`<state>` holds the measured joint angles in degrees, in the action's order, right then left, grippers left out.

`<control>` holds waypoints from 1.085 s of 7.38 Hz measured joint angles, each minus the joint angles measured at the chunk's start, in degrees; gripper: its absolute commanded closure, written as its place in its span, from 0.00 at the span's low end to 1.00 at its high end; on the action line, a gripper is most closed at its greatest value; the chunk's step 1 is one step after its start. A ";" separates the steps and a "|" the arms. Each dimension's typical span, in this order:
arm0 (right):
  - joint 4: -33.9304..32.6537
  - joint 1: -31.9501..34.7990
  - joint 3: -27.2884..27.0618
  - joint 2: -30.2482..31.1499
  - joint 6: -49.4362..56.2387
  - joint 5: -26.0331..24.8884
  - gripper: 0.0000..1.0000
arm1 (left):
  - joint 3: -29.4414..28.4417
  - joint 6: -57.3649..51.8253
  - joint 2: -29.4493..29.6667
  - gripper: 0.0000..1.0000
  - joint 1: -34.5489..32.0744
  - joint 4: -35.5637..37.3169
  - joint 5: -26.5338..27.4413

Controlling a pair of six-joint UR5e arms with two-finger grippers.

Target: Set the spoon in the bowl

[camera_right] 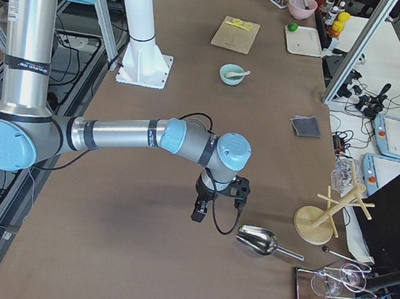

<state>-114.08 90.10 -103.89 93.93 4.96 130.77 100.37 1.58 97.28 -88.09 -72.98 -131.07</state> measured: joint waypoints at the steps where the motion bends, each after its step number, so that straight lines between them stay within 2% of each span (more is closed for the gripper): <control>1: 0.41 0.02 0.03 0.33 -0.02 -0.13 0.00 | -0.20 -0.08 -0.01 0.02 0.04 -0.05 1.01; 4: 10.63 0.02 4.74 0.48 -0.12 -0.34 0.00 | -0.75 -0.25 0.00 0.02 0.18 -0.21 3.45; 8: 13.24 -0.01 5.65 0.19 -0.10 -0.42 0.00 | -1.15 0.22 0.07 0.02 0.26 -0.13 3.59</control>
<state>-100.85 90.09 -98.25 94.12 4.85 130.35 99.22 1.80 97.35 -87.83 -73.11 -127.48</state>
